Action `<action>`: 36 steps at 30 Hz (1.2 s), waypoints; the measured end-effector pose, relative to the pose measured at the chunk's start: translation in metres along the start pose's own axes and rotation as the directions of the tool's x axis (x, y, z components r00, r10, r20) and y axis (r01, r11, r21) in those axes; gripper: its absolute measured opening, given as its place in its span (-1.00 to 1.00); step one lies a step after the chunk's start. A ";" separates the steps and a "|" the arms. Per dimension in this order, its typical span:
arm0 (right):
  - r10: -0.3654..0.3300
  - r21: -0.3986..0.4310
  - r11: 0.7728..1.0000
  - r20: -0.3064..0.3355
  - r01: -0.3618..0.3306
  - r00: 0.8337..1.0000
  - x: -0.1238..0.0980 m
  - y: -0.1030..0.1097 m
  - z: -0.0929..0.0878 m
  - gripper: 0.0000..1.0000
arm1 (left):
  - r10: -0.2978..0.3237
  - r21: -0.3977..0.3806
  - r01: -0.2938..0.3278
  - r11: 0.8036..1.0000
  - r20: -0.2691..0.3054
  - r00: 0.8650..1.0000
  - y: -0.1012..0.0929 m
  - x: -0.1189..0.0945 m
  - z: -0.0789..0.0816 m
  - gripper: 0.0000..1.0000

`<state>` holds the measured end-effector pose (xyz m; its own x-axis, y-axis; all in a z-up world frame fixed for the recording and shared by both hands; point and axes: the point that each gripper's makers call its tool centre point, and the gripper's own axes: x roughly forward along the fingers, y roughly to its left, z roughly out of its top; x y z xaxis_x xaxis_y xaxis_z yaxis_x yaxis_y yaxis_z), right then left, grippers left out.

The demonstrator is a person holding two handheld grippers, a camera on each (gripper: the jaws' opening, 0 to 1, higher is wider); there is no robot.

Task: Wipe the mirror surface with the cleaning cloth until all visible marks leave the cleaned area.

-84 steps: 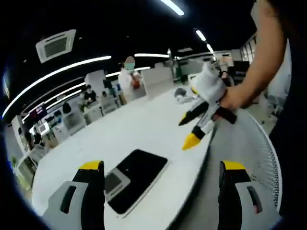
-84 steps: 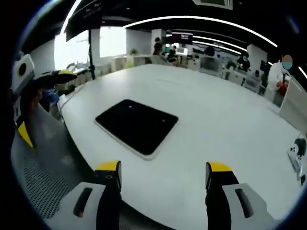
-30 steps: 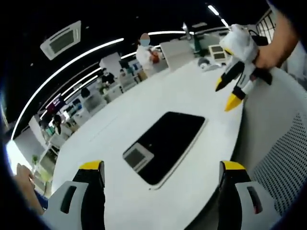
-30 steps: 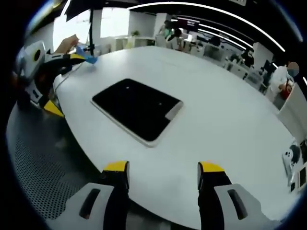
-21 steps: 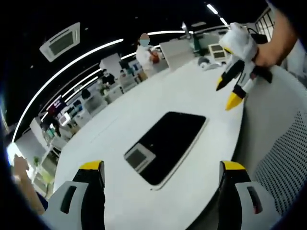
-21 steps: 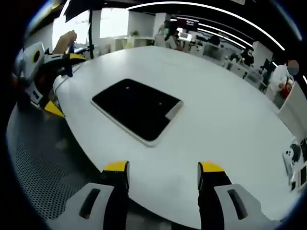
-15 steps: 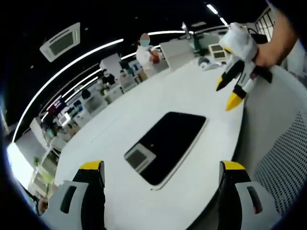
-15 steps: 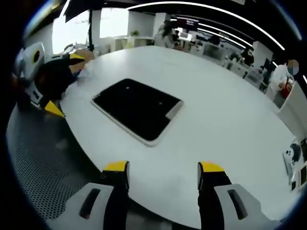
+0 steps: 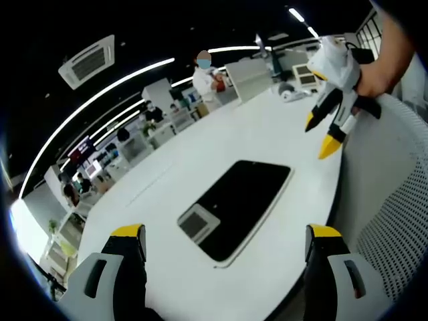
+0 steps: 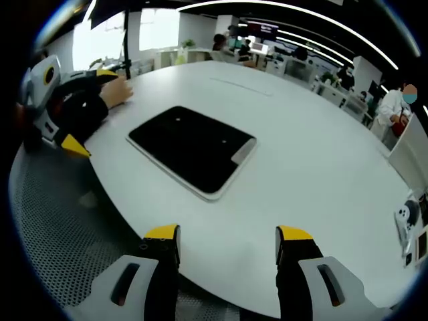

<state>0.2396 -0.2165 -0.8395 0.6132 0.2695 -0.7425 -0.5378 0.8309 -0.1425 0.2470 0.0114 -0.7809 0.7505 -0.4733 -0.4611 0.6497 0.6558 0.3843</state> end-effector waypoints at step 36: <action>0.003 0.021 1.000 0.015 -0.003 1.000 -0.001 0.000 0.002 0.13 | -0.003 0.012 0.003 1.000 -0.018 1.000 -0.001 0.000 -0.003 0.99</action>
<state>0.2400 -0.2158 -0.8380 0.6205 0.2790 -0.7329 -0.5275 0.8401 -0.1268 0.2462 0.0128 -0.7839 0.7464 -0.4646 -0.4765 0.6534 0.6473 0.3925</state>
